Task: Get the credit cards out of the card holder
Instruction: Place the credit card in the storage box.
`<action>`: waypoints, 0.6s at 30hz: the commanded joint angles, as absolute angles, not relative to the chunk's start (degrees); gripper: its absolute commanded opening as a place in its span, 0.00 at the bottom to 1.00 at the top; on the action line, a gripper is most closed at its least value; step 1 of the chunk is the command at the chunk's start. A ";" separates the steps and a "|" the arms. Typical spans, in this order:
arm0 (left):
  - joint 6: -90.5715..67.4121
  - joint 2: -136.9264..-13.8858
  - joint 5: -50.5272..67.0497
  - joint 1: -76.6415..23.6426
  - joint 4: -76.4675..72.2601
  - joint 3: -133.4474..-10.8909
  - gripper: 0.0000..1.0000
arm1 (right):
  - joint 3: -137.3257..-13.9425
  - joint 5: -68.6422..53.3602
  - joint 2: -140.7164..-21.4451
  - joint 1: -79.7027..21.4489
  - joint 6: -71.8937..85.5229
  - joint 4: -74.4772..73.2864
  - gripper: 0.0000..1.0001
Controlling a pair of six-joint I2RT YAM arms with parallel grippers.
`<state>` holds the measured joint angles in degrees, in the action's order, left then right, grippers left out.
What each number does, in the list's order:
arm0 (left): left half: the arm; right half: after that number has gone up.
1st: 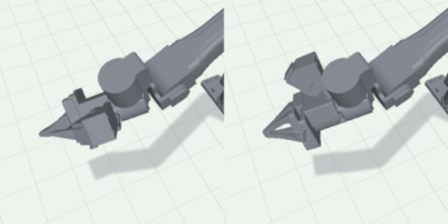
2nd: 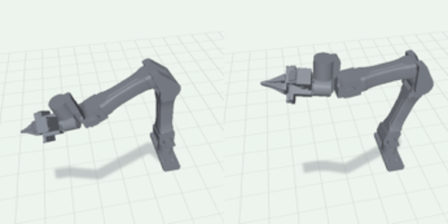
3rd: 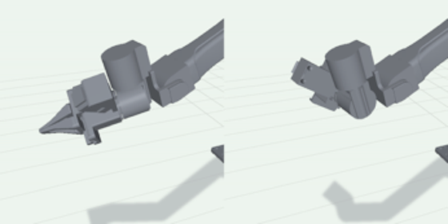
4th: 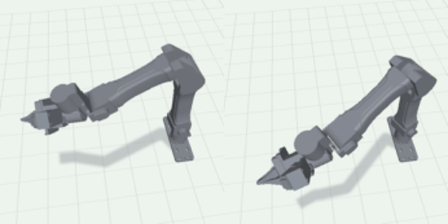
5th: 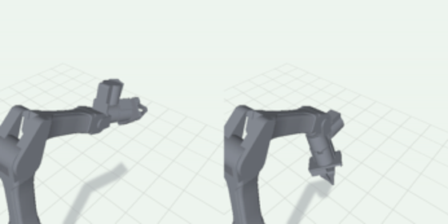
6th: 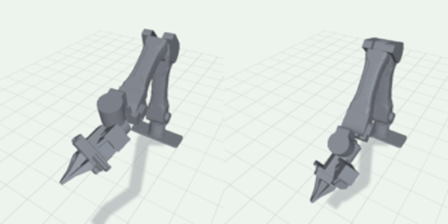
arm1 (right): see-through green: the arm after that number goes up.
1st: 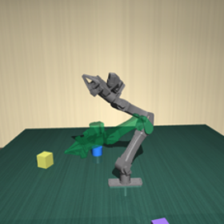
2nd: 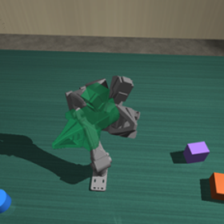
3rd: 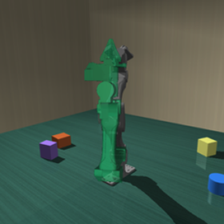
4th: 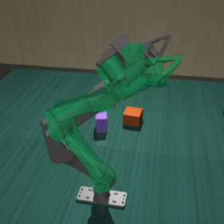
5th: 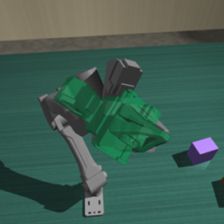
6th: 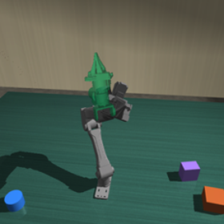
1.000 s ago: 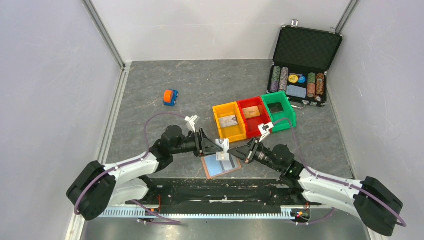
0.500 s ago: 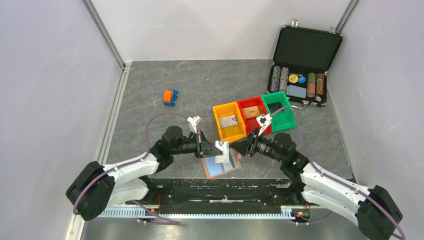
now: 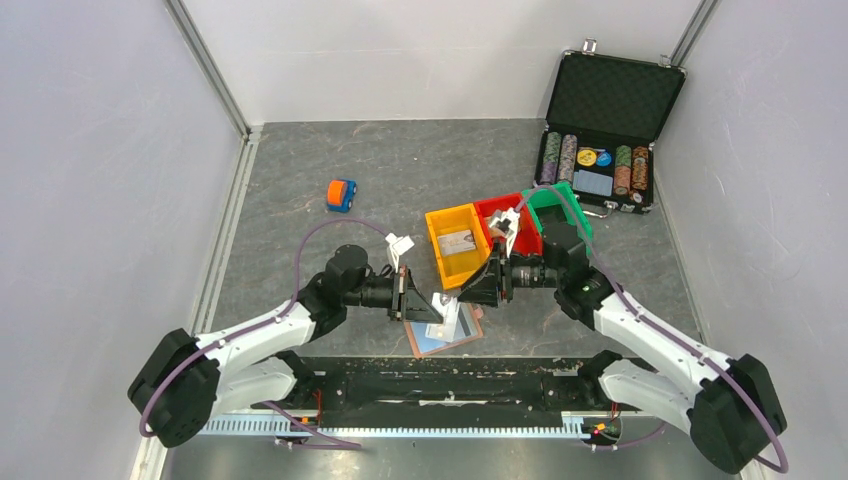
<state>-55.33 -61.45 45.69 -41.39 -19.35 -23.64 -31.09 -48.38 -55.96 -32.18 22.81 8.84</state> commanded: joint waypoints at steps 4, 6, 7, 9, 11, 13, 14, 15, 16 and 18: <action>-51.63 -61.57 49.67 -41.75 -19.07 -26.32 0.02 | -33.47 -55.55 -59.59 -32.26 21.18 7.85 0.45; -51.64 -61.72 49.82 -41.74 -19.03 -26.52 0.02 | -32.93 -55.45 -60.45 -32.47 21.80 9.07 0.45; -51.60 -61.88 49.96 -41.75 -19.03 -26.53 0.02 | -32.51 -55.54 -60.65 -32.68 22.37 10.09 0.44; -51.59 -62.12 50.20 -41.76 -19.07 -26.54 0.02 | -31.72 -55.96 -61.03 -33.13 24.03 12.66 0.43; -51.52 -62.02 50.35 -41.75 -19.07 -26.45 0.02 | -31.08 -56.16 -61.29 -33.44 25.22 14.81 0.41; -51.39 -61.80 50.27 -41.75 -19.07 -26.39 0.02 | -30.57 -56.16 -61.53 -33.48 26.03 16.08 0.34; -51.44 -61.84 50.27 -41.75 -19.07 -26.31 0.02 | -30.22 -56.16 -61.55 -33.48 26.55 16.85 0.30; -51.33 -61.82 50.30 -41.79 -19.02 -26.26 0.02 | -29.94 -56.16 -61.63 -33.50 27.07 17.53 0.22; -51.33 -61.80 50.19 -41.75 -19.07 -26.25 0.02 | -29.73 -56.08 -61.70 -33.49 27.38 18.08 0.14; -51.33 -61.97 49.97 -41.75 -18.91 -26.36 0.02 | -29.21 -56.07 -61.81 -33.49 27.75 18.82 0.00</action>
<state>-54.52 -61.98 48.84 -41.41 -18.57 -24.38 -30.37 -54.61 -61.60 -33.30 25.76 13.76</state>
